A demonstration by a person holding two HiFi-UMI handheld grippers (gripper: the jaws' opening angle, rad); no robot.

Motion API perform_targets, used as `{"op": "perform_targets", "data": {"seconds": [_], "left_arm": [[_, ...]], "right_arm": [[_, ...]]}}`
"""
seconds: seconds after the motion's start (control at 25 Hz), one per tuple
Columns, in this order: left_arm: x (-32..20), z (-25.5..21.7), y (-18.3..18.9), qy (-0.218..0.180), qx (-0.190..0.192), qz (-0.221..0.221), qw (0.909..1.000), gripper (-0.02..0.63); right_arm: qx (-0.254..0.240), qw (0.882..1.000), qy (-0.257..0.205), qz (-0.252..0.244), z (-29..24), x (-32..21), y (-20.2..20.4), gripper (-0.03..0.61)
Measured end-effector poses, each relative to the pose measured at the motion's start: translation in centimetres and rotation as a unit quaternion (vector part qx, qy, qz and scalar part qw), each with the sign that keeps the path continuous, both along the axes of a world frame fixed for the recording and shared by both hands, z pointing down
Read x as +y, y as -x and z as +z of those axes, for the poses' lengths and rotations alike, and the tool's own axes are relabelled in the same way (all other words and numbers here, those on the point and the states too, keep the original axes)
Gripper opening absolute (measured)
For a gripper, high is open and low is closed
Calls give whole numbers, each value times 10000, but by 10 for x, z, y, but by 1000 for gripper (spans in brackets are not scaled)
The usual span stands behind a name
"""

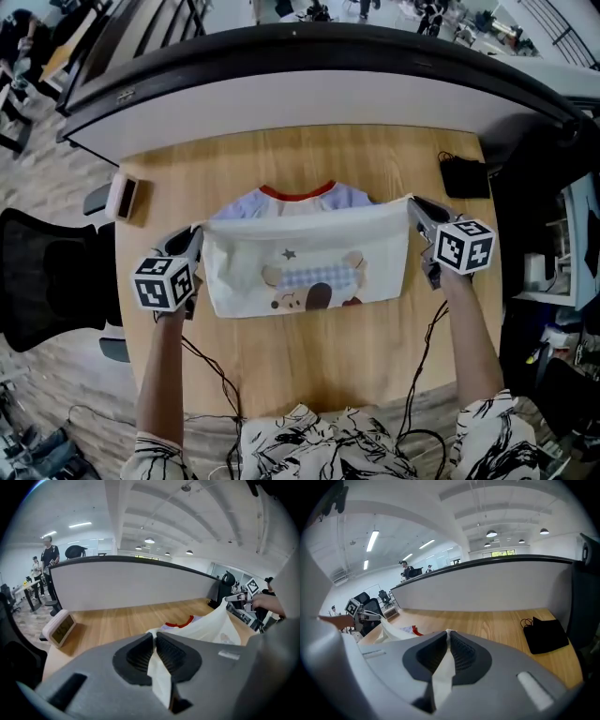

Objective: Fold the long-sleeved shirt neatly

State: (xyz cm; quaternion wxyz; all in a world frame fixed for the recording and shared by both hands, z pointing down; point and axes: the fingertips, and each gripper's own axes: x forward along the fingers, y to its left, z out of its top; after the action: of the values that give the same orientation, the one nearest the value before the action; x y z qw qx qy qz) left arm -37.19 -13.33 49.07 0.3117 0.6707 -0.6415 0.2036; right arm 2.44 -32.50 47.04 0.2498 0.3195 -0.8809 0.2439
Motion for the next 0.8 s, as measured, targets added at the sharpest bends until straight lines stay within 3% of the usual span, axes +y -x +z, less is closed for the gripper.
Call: {"op": "perform_targets", "data": {"seconds": [0.28,0.56,0.64,0.68,0.8], "left_arm": [[-46,53,19,481,218,47,9986,29],[-66,92,27,877,452,176,9950,38],[-68,98,31,839,665,87,9942,77],[-70,98,34,767,803,1,9938,128],[-75,91,48,404,1091,-149,9931,205]], "right_arm": [[195,9987,453,149,59,-41,20,35],[459,9955,830,-59,106,-59,30,39],[393,9951,909,-47,113,-64,30,51],[349,9951,929,-28,115,-68,30,68],[165,9965,821,-20,113,-81,28,115]]}}
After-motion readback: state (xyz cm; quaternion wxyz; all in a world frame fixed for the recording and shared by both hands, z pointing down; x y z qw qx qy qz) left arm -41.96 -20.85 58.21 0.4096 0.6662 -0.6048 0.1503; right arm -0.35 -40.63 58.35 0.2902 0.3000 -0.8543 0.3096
